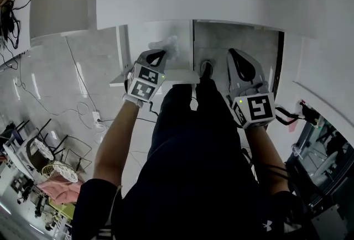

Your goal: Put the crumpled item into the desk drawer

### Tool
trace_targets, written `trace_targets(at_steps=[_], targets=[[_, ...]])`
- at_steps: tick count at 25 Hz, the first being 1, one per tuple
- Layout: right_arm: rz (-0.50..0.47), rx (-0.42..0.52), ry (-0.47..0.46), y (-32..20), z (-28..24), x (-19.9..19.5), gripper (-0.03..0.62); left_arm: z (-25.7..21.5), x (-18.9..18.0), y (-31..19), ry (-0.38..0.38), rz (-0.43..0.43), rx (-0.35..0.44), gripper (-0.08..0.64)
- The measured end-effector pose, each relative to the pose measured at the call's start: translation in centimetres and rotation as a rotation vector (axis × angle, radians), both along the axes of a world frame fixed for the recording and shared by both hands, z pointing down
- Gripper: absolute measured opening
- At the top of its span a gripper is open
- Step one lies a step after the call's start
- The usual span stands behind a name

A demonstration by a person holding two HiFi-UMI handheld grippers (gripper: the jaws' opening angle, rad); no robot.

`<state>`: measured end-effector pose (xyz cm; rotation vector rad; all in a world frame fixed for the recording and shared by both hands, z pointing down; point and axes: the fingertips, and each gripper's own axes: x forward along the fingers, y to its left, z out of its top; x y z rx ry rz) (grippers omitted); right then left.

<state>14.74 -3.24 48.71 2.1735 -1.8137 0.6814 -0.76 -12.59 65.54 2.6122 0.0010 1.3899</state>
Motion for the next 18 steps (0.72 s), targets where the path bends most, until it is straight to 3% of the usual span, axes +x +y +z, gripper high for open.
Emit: trace_targets(at_steps=[10, 13, 18], targets=[[0.033, -0.082, -0.065, 2.2, 3.9, 1.8, 0.003, 9.4, -0.6, 4.0, -0.261, 0.245, -0.031, 0.003], [0.043, -0.093, -0.080, 2.6, 4.6, 1.9, 0.003, 11.0, -0.4, 5.1, -0.312, 0.315, -0.030, 0.003], [0.061, -0.119, -0.106, 2.8, 5.7, 2.0, 0.003, 13.6, -0.7, 5.2, -0.373, 0.356, -0.043, 0.003]])
